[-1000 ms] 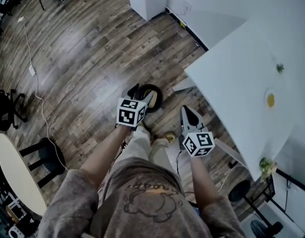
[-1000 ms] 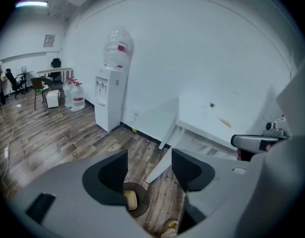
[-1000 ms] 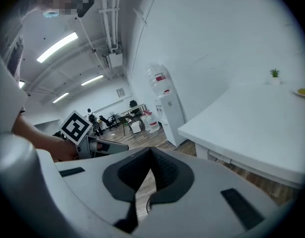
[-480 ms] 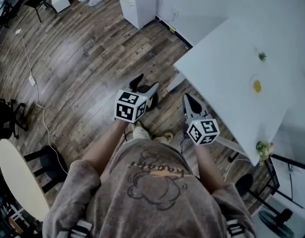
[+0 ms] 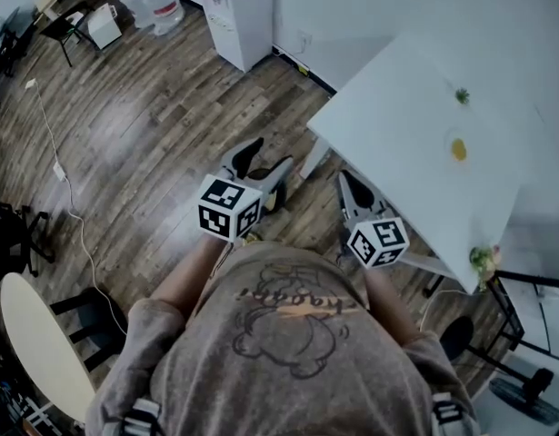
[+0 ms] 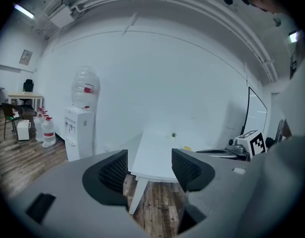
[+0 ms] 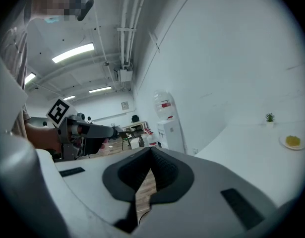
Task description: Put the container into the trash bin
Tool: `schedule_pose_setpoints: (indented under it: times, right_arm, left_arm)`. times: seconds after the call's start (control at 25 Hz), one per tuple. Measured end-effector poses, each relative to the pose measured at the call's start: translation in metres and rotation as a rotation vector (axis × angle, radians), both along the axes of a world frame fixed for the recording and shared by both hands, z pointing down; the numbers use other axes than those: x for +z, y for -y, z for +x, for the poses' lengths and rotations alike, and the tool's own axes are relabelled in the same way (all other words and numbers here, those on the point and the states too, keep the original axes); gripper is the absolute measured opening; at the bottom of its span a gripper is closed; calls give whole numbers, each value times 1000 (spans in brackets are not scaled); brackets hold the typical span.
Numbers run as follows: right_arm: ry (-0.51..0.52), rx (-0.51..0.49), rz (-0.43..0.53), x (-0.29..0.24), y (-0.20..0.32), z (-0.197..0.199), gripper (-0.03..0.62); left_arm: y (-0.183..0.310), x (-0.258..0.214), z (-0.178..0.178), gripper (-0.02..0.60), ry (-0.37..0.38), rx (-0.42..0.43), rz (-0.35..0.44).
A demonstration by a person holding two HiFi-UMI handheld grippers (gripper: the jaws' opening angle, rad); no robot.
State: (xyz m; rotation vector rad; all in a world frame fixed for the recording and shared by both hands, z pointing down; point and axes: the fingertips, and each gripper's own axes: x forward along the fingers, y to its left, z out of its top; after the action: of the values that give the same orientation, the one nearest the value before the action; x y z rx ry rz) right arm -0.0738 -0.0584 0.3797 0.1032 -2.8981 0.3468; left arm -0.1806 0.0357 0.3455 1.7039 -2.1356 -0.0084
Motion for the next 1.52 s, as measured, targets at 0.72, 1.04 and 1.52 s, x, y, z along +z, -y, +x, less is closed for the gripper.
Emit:
schedule_pose_setpoints:
  times: [0.72,1.04,1.52]
  right_arm:
    - [53,46,19,-21,7,17,2]
    - [48,64,7,-19,5,26,2]
    - [65,84,37,-12,3,41,2]
  left_arm:
    - [-11,-27,22,92,7,-20,146]
    - [-16,-25,31,5,22,-5,138]
    - [-22,-15,39,3,39,19,200]
